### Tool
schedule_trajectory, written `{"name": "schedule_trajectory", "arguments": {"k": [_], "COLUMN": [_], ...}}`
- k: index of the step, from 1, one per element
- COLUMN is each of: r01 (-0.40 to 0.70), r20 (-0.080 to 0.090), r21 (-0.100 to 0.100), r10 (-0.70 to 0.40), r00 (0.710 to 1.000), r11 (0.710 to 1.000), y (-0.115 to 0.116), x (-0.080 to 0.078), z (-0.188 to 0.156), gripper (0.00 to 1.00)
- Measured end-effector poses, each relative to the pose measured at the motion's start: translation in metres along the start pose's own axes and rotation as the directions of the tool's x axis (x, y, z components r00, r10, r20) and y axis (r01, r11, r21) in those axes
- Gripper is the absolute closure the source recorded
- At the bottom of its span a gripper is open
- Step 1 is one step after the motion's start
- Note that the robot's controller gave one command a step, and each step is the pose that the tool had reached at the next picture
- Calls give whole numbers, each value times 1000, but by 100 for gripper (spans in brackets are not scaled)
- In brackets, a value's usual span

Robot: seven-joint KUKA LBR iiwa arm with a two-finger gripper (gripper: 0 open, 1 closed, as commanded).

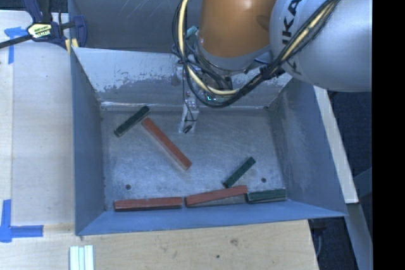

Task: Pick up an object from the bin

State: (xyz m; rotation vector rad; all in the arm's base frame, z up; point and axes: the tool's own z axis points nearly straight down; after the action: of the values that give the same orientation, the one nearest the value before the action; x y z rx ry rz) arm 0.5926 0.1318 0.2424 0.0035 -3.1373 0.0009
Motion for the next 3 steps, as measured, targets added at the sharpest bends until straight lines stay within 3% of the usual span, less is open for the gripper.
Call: {"name": "schedule_trajectory", "arguments": {"k": [1,2,3], "r01": [158,-6,-182], "r20": [0,5,4], "r21": [1,-1,-1], "r10": [-158,6,182], "r00": [987,1000,983], "r11": [987,1000,983], "y": [-23,2,-17], "x": [-14,39,46], "z": [163,173,172], "gripper": [0,0,0]}}
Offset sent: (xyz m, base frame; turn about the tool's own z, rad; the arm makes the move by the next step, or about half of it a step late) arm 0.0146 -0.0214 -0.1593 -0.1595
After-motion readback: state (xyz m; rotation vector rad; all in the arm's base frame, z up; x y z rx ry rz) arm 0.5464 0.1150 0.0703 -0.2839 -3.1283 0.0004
